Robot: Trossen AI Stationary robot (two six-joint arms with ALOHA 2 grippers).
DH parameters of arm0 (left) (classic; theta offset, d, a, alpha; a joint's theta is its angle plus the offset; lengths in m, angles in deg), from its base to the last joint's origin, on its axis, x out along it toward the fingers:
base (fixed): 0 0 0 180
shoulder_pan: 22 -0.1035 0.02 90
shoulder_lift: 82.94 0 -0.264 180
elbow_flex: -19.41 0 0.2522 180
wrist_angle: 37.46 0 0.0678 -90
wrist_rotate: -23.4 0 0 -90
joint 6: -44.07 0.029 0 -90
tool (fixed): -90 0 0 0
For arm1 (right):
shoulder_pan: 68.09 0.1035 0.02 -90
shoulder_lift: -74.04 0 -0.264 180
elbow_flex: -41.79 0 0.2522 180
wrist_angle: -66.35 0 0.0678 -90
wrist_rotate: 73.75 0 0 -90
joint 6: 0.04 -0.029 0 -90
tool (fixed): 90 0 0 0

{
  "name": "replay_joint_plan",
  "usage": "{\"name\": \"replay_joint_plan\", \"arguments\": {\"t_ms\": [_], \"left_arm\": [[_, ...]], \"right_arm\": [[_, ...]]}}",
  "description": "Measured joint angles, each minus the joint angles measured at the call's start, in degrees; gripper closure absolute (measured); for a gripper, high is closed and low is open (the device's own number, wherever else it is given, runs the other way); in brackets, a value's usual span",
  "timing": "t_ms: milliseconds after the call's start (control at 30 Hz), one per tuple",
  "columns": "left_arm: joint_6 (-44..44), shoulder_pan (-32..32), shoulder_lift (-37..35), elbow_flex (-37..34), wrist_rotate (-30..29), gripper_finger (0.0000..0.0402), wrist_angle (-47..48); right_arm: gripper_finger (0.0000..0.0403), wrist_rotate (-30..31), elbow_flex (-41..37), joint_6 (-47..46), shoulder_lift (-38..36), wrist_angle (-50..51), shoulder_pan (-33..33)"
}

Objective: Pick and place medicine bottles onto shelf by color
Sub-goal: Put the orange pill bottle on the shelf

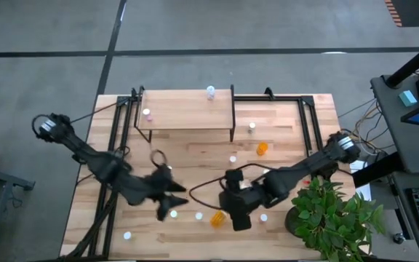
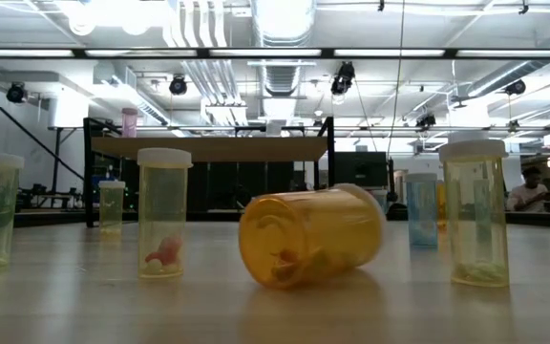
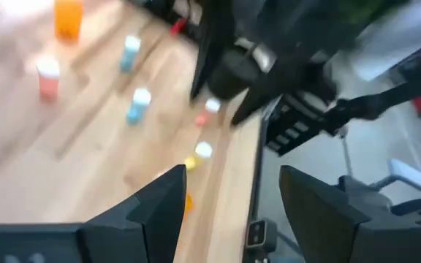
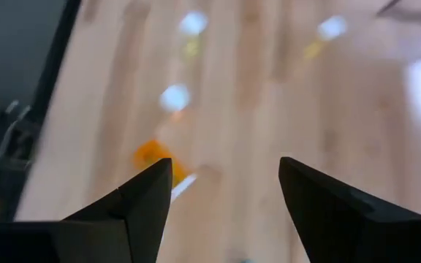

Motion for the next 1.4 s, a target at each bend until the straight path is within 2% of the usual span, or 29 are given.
{"name": "replay_joint_plan", "arguments": {"t_ms": [133, 300, 467, 733, 867, 1133, 1400], "left_arm": [[-4.32, -0.33, 9.11, 3.56, 2.77, 0.0198, 0.07], [-7.72, -1.31, 19.33, 10.96, 5.08, 0.0198, 0.92], [-14.19, -2.15, 27.83, 19.70, 9.05, 0.0198, 9.73], [-16.51, -4.06, 37.96, 30.04, 16.74, 0.0198, 20.01], [-16.95, -5.60, 41.27, 33.65, 19.56, 0.0198, 21.81], [-23.79, -6.56, 45.18, 39.61, 19.96, 0.0198, 25.11], [-22.89, -7.88, 45.61, 37.91, 19.78, 0.0198, 26.07]], "right_arm": [[0.0161, 4.52, -4.48, 1.80, -5.74, -8.16, -0.57], [0.0163, 4.61, -12.54, 1.59, -12.72, -17.38, -1.63], [0.0165, 4.57, -21.15, 2.23, -20.22, -25.07, -1.67], [0.0165, 4.09, -31.94, 1.93, -30.02, -32.43, -1.69], [0.0165, 4.03, -35.26, 1.50, -33.33, -34.60, -1.67], [0.0165, 3.46, -39.05, -0.11, -37.63, -34.11, -1.67], [0.0165, 2.56, -40.89, -0.05, -39.74, -34.12, -1.67]]}}
